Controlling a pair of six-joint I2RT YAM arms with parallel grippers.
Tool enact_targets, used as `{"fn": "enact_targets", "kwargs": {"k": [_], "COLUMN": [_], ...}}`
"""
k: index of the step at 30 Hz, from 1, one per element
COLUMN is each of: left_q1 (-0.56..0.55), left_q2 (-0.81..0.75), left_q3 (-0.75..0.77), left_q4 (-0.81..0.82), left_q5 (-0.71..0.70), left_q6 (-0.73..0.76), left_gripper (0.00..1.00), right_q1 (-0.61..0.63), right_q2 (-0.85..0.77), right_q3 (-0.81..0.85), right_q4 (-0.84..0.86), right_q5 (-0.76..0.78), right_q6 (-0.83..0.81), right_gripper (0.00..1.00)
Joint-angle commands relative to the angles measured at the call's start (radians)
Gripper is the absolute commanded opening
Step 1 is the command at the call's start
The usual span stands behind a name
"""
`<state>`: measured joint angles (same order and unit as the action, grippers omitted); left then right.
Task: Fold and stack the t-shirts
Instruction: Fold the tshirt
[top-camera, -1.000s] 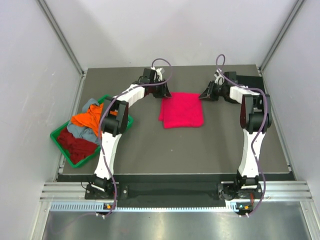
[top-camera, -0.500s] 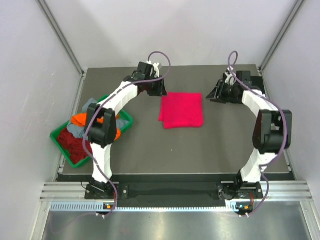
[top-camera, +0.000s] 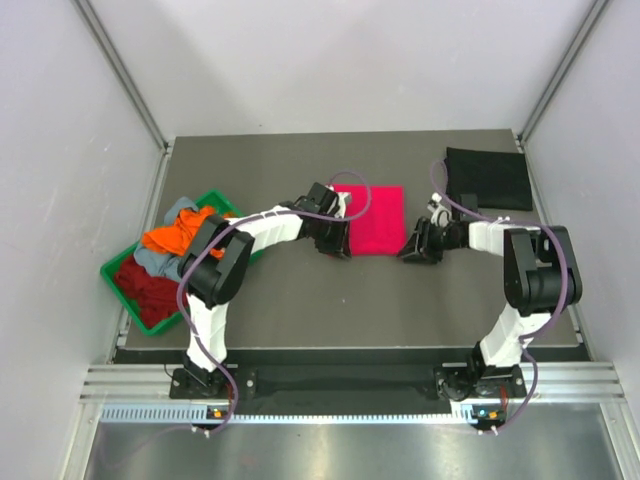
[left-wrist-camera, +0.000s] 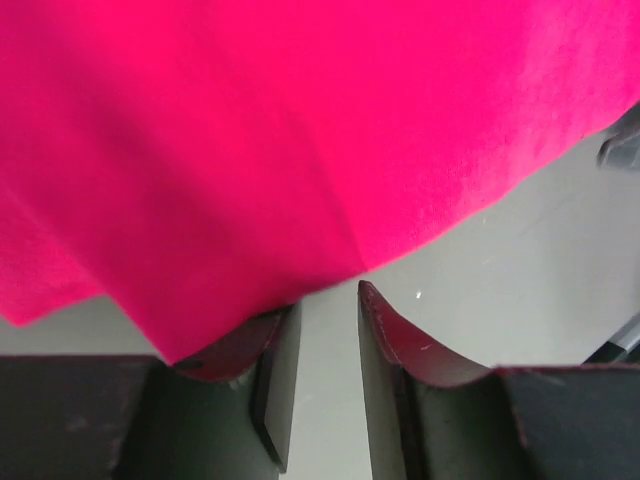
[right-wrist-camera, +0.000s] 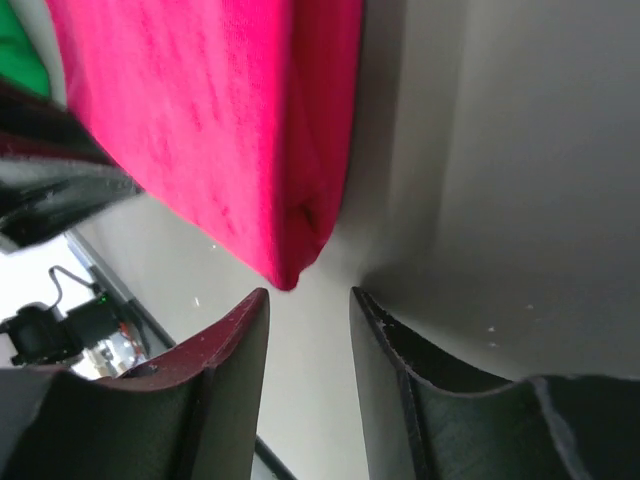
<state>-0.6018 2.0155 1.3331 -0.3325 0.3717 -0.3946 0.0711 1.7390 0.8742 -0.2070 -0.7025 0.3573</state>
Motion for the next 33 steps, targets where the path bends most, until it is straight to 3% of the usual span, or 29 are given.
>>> {"fn": "enact_targets", "kwargs": {"k": [1, 8, 11, 15, 20, 29, 33], "left_q1": [0.033, 0.036, 0.045, 0.083, 0.094, 0.099, 0.1], "left_q2": [0.02, -0.106, -0.135, -0.091, -0.015, 0.071, 0.072], "left_q3": [-0.069, 0.041, 0.064, 0.092, 0.12, 0.169, 0.173], "left_q4": [0.006, -0.102, -0.123, -0.145, -0.113, -0.054, -0.026], "left_q5": [-0.12, -0.151, -0.243, -0.32, -0.294, -0.231, -0.143], "left_q6": [0.013, 0.048, 0.074, 0.079, 0.094, 0.08, 0.066], "left_gripper": [0.35, 0.43, 0.47, 0.49, 0.59, 0.59, 0.49], "right_q1": [0.001, 0.024, 0.039, 0.044, 0.045, 0.045, 0.045], "right_q2": [-0.001, -0.151, -0.187, -0.185, -0.142, -0.069, -0.044], "right_q3": [-0.024, -0.003, 0.025, 0.057, 0.074, 0.108, 0.092], "right_q4": [0.077, 0.0, -0.032, -0.045, -0.012, 0.035, 0.073], "right_q5": [0.046, 0.106, 0.164, 0.205, 0.202, 0.202, 0.198], "right_q6": [-0.037, -0.035, -0.035, -0.034, -0.021, -0.011, 0.0], "right_gripper": [0.4, 0.41, 0.44, 0.46, 0.47, 0.48, 0.47]}}
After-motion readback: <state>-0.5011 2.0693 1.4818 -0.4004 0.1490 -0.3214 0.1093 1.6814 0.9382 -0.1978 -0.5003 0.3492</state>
